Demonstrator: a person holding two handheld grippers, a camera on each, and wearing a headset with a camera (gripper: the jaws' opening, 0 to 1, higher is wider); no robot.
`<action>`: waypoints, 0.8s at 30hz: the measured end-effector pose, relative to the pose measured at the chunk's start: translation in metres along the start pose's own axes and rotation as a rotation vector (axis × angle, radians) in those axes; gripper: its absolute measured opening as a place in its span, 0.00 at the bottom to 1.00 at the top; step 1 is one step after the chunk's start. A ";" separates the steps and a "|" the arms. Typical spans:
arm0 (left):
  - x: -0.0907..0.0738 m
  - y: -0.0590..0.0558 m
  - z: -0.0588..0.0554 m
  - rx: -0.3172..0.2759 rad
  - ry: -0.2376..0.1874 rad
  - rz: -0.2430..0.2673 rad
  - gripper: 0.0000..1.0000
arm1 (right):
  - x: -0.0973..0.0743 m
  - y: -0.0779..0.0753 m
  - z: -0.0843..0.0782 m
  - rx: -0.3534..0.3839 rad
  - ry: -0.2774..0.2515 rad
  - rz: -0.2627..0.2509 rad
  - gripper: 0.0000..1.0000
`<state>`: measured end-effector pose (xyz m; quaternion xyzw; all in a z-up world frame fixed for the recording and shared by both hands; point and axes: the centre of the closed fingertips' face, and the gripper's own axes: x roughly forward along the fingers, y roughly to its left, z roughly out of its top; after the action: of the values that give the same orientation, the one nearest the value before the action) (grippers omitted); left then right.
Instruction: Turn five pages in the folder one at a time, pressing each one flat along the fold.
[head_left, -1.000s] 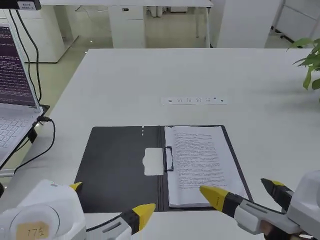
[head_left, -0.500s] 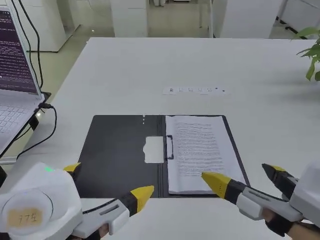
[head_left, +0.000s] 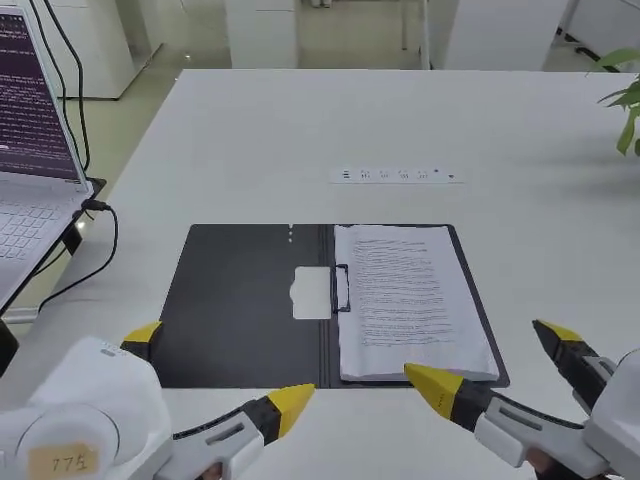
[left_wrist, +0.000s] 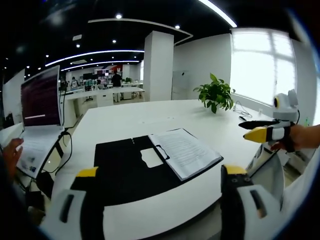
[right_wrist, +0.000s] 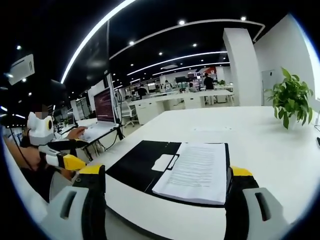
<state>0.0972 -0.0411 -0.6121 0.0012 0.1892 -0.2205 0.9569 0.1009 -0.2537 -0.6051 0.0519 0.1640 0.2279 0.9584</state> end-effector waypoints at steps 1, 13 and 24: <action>0.000 0.000 0.000 -0.006 0.000 0.003 0.99 | -0.001 -0.001 0.001 0.000 -0.004 -0.010 1.00; -0.002 -0.006 -0.005 0.000 0.015 -0.007 0.99 | -0.010 -0.005 0.003 0.006 -0.015 -0.039 1.00; -0.004 -0.007 -0.006 0.025 0.023 -0.040 0.99 | -0.017 -0.002 0.006 0.019 -0.032 -0.064 1.00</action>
<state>0.0885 -0.0453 -0.6160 0.0119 0.1976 -0.2420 0.9499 0.0894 -0.2637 -0.5948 0.0595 0.1522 0.1948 0.9671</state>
